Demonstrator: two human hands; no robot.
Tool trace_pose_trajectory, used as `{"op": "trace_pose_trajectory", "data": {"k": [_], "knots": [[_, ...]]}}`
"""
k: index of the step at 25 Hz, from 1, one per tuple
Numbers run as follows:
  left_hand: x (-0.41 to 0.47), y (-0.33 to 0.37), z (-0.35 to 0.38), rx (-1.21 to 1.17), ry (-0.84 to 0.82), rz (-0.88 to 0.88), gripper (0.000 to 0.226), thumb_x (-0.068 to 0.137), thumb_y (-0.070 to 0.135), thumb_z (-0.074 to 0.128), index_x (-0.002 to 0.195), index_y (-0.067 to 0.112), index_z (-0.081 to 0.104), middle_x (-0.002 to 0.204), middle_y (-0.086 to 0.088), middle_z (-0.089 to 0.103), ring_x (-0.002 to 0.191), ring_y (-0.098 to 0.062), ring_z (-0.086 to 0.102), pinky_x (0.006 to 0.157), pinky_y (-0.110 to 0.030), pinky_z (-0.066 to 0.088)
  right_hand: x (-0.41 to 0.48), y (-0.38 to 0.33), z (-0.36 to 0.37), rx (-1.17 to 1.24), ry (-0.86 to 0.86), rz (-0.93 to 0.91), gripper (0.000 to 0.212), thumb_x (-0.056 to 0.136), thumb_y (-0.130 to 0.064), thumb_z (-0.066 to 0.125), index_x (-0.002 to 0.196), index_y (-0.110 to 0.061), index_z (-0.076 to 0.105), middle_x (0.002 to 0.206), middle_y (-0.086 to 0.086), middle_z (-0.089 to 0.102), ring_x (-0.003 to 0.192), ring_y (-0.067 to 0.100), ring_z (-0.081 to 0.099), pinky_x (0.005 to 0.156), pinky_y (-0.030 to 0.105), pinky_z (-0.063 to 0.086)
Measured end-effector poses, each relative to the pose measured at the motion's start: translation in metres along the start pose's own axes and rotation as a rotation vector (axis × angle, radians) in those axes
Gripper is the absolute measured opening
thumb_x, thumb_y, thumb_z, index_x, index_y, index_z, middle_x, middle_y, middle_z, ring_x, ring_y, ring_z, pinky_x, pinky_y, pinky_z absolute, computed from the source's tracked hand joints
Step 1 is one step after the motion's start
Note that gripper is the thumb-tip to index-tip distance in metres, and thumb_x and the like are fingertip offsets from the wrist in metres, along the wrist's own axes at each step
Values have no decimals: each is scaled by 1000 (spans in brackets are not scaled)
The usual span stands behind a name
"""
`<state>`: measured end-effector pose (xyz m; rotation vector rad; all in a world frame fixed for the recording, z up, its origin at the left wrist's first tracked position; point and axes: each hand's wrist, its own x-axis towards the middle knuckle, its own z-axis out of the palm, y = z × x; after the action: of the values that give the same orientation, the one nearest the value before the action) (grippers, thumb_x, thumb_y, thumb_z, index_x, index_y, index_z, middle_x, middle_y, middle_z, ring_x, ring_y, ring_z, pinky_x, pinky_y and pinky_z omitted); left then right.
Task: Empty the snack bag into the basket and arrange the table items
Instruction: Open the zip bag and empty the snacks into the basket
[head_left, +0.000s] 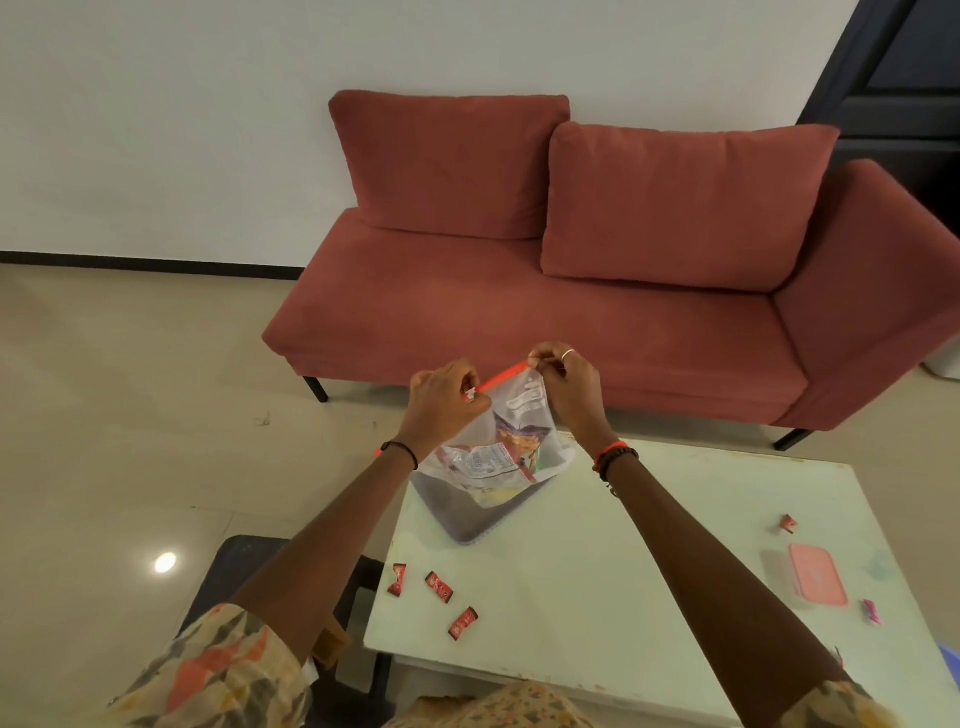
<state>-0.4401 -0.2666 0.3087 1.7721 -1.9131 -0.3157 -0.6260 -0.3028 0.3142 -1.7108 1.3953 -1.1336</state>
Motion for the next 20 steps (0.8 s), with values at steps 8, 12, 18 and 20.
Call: {"op": "trace_pose_trajectory", "data": {"k": [8, 12, 18, 20], "knots": [[-27, -36, -1, 35, 28, -95, 14, 69, 26, 56, 74, 22, 43, 69, 6, 52, 65, -17, 52, 81, -32, 35, 19, 1, -20, 105, 135, 73, 15, 89, -4, 56, 83, -16, 62, 73, -10, 63, 58, -13, 60, 59, 0, 44], [-37, -50, -3, 19, 21, -141, 16, 67, 33, 54, 73, 26, 41, 69, 9, 52, 65, -12, 52, 82, -28, 28, 32, 3, -32, 137, 215, 120, 9, 89, -3, 56, 89, -7, 64, 81, 2, 66, 64, 0, 62, 63, 7, 48], [-45, -57, -4, 42, -81, -182, 13, 74, 33, 56, 79, 23, 49, 76, 9, 55, 73, -14, 55, 92, -35, 32, 30, -6, -26, 157, 162, 79, 13, 89, -1, 55, 85, -12, 61, 84, 4, 65, 68, 5, 62, 63, 3, 48], [-44, -57, -7, 4, -167, -178, 16, 81, 33, 57, 93, 22, 60, 90, 10, 64, 86, -12, 60, 98, -37, 37, 28, -11, -23, 177, 113, 51, 12, 90, -1, 55, 86, -11, 61, 84, 4, 65, 70, 5, 63, 67, 6, 50]]}}
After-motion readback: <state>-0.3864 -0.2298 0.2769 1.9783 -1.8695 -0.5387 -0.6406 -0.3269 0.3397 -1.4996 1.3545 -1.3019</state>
